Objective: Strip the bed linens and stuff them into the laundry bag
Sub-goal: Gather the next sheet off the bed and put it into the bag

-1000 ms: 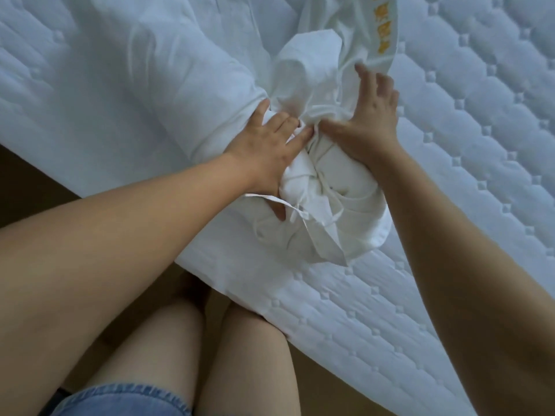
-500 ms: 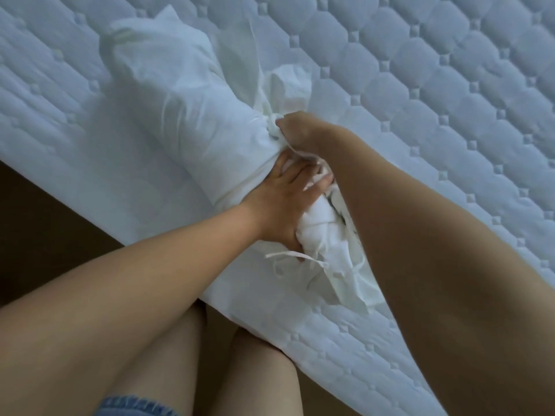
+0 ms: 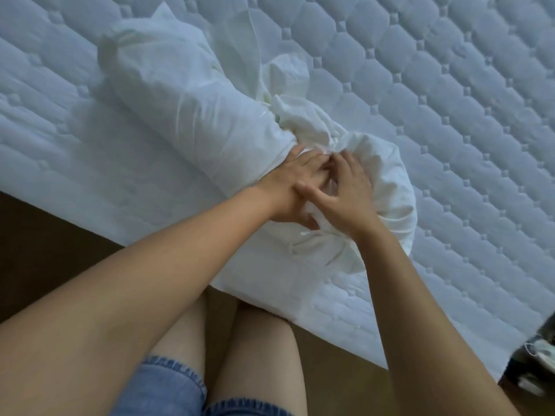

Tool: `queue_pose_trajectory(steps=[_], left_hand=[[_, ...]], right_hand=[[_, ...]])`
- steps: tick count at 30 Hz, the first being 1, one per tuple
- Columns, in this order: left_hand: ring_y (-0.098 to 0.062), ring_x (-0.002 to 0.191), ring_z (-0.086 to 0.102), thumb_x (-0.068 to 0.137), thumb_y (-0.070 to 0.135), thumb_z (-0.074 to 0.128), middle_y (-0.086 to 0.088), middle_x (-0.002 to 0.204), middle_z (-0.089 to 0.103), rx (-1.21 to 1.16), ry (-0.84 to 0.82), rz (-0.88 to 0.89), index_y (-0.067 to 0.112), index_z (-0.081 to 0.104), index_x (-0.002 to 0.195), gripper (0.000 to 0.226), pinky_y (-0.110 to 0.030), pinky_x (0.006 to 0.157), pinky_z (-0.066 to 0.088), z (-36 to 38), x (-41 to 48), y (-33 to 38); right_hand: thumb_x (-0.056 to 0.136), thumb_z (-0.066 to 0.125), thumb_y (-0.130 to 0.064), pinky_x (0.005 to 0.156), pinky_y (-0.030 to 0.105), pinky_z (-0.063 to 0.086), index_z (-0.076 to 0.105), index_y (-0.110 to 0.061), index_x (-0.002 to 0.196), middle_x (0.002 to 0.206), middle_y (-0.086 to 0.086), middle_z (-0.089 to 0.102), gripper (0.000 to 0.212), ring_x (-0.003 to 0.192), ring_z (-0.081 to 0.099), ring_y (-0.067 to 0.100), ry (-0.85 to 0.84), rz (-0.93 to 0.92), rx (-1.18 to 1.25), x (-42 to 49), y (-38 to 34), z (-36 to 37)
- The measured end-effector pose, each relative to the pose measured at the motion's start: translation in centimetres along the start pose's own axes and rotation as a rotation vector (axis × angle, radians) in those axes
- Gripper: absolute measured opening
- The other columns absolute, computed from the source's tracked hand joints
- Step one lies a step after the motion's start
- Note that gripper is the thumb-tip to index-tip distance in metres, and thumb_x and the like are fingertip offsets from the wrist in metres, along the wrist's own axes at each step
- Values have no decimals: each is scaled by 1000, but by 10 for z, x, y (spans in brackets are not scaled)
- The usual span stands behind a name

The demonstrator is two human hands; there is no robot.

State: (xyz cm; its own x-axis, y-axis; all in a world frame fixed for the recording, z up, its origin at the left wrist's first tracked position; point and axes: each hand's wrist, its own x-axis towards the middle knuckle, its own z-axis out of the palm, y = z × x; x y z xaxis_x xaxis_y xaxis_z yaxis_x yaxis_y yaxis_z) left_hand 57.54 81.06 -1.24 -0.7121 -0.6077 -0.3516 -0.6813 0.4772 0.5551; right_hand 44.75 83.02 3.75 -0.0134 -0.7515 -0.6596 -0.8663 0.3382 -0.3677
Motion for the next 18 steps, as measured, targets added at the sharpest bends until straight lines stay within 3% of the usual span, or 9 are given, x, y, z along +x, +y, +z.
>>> queue_pose_trajectory(steps=[3,6,8,10,11,14,16,18], left_hand=[[-32,135,36,77,42,71,-14,142,42,-64,33,98,2,52,131,70,-37,115,16,-12,-15,-8],[-40,118,57,73,32,76,-20,120,63,127,342,58,-2,64,114,55,-58,99,39,-19,-40,-25],[-36,131,45,70,45,79,-15,134,55,161,439,-208,4,55,130,76,-64,105,26,-32,-60,-43],[-29,146,14,69,68,67,-10,155,25,24,341,-576,11,26,149,107,-56,114,5,-43,-77,-57],[-28,147,5,63,77,61,-10,158,14,-47,331,-672,12,15,152,120,-56,114,1,-44,-81,-62],[-32,147,0,51,89,47,-15,159,5,-162,400,-721,8,7,153,136,-60,113,2,-38,-88,-62],[-33,147,0,51,87,51,-18,158,3,-241,491,-805,7,6,152,137,-59,112,6,-33,-87,-58],[-31,147,1,55,81,62,-20,158,1,-393,624,-1004,7,1,152,137,-55,113,11,-33,-86,-59]], right_hand=[[53,64,-80,117,43,-5,4,-18,152,160,2,4,131,147,-5,19,-205,60,-39,13,-7,-12],[55,74,-71,116,47,-6,-14,-25,150,160,3,-12,137,146,-12,24,-315,51,-332,23,-6,-19],[50,78,-67,116,49,-5,-17,-27,149,160,5,-12,143,146,-11,26,-284,48,-400,22,-5,-11],[46,79,-69,115,50,-5,-15,-28,149,160,6,-10,145,146,-11,28,-220,52,-426,20,-6,0],[45,78,-71,115,51,-6,-15,-29,149,160,6,-10,145,146,-11,28,-204,61,-438,20,-6,3],[44,76,-74,114,51,-7,-12,-31,149,160,5,-9,144,146,-11,28,-175,76,-444,22,-6,8],[43,75,-75,114,50,-7,-9,-32,150,160,4,-7,142,146,-10,27,-143,71,-435,20,-6,10],[42,74,-76,115,50,-7,-5,-32,150,160,3,-4,141,146,-9,26,-103,48,-425,19,-5,14]])
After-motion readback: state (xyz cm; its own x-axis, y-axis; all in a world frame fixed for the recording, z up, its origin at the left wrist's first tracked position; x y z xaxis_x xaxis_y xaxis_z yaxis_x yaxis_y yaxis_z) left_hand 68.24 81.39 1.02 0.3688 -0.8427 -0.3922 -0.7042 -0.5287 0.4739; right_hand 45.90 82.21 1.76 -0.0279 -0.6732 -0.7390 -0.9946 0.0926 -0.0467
